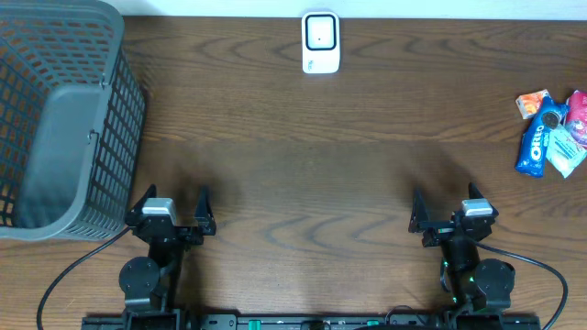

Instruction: Scan the item barcode

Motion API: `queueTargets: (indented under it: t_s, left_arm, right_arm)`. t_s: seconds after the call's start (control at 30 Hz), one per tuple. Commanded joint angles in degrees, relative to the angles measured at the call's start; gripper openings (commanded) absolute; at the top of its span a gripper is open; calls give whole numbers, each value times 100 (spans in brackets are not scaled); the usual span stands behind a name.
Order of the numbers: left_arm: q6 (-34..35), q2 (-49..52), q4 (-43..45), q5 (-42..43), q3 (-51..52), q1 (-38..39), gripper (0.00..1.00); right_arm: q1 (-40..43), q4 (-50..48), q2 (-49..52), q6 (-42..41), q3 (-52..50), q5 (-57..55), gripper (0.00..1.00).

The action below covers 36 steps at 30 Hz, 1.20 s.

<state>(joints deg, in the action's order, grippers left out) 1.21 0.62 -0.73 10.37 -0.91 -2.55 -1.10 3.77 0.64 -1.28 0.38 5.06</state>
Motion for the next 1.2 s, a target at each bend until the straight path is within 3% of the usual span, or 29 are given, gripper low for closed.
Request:
queueTargets:
  t_s: [0.0, 1.17]
  left_arm:
    - [-527, -57, -262, 122, 68, -28, 98]
    - [-22, -57, -315, -317, 68, -28, 98]
  right_arm:
    - [-50, 28, -37, -83, -7, -46, 99]
    - [-50, 28, -37, -83, -7, -46, 99]
